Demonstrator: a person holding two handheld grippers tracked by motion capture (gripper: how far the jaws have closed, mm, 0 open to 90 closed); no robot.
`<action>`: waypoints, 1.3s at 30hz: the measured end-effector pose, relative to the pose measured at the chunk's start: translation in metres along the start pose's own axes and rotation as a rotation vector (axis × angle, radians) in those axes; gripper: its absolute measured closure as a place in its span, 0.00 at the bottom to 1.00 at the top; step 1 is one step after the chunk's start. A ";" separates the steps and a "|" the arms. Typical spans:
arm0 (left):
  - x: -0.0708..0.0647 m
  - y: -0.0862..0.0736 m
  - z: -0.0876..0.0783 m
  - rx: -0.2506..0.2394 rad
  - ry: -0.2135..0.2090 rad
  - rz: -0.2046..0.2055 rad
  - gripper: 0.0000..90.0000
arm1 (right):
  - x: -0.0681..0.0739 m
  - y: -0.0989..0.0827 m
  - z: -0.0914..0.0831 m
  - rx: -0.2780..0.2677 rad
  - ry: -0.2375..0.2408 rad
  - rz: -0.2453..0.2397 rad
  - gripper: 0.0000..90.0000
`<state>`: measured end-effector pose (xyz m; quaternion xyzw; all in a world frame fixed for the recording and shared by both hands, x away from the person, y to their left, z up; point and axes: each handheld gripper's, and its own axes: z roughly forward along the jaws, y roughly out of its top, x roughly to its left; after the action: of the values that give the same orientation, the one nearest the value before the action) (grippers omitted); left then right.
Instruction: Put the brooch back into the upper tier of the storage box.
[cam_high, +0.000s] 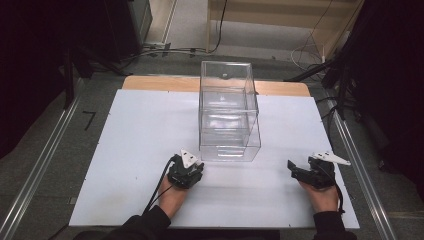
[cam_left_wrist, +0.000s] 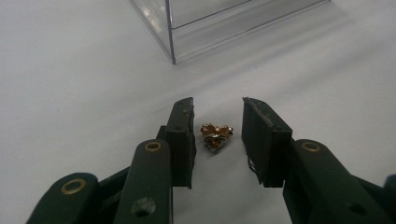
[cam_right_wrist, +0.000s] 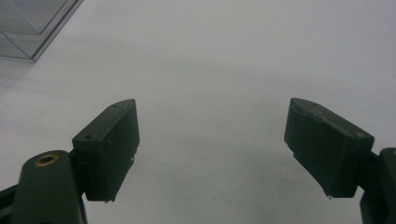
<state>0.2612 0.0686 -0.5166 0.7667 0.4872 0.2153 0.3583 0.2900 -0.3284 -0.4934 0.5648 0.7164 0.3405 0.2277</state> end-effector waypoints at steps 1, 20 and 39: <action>0.000 0.000 0.000 0.003 0.000 0.001 0.74 | 0.000 0.000 0.000 0.000 -0.001 0.000 0.18; -0.002 0.000 0.001 -0.001 0.020 -0.001 0.85 | 0.000 0.000 -0.001 0.000 0.000 0.003 0.19; 0.004 0.001 -0.001 -0.004 -0.012 -0.024 0.86 | -0.002 -0.001 -0.001 -0.005 0.006 0.001 0.19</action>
<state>0.2625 0.0722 -0.5150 0.7614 0.4940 0.2071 0.3652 0.2894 -0.3304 -0.4932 0.5637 0.7157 0.3443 0.2269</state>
